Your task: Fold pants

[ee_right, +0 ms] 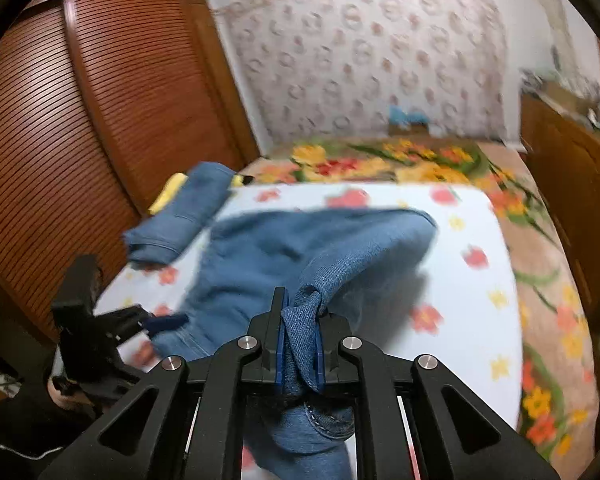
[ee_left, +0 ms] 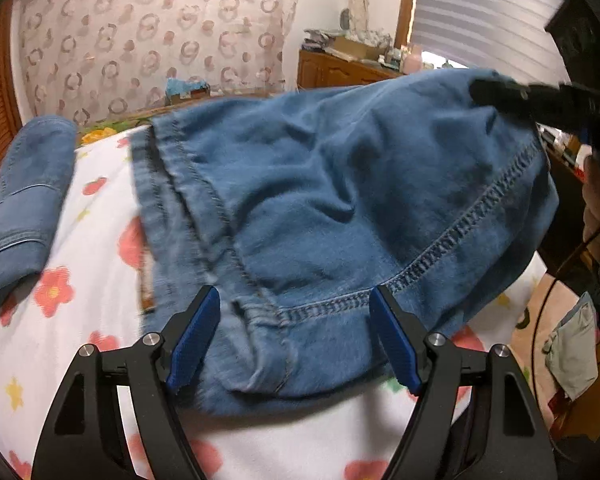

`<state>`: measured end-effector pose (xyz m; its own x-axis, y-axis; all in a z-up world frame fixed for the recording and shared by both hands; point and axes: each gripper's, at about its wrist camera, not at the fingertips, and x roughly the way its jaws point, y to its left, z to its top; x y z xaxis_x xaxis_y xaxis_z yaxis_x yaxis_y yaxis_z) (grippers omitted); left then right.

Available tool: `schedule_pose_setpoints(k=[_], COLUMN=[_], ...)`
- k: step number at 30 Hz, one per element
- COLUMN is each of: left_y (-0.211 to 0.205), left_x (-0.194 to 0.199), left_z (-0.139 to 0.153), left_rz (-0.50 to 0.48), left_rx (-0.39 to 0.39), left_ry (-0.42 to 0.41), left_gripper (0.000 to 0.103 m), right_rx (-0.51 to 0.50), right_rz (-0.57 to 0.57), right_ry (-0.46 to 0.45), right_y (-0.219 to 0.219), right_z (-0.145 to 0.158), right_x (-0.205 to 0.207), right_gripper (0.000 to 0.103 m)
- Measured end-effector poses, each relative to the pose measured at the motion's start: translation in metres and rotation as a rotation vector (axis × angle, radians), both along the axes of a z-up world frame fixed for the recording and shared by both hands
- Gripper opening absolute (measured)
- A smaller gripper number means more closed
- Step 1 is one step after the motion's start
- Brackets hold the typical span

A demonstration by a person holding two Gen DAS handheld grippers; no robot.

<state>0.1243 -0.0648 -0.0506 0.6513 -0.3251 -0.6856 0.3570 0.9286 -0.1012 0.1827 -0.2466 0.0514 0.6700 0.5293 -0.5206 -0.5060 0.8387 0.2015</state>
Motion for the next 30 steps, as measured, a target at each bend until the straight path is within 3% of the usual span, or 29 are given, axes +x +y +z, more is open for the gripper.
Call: schedule_pose_setpoints(k=[8,15,19,21,26,30], left_y=[0.069,0.13,0.148,0.153,0.144,0.132], left_x=[-0.032,-0.045,-0.047,-0.046,-0.043,-0.042], left_z=[0.023,0.031,0.03,0.028,0.032,0.04], left_rz=[0.118,0.247,0.293,0.3,0.284,0.249], left_rx=[-0.025,-0.016,-0.021,-0.024,-0.033,-0.036], left_ry=[-0.063,-0.089,-0.094,-0.096,-0.112,-0.129], left_gripper=[0.078,0.078,0.078,0.078,0.078,0.078], right_rx=[-0.071,-0.105,-0.146,-0.146,-0.13,-0.128], right_rz=[0.152,0.285,0.304,0.295,0.281,0.249], right_ry=[-0.039,0.068,0.12,0.128,0.083,0.006], right_y=[0.093,0.163,0.188,0.19,0.177,0.157], right_z=[0.009,-0.035,-0.063,-0.066,-0.04,-0.018], right_x=[0.007,0.022,0.029,0.033,0.02,0.0], right_gripper=[0.01,0.009,0.01,0.012,0.041,0.043])
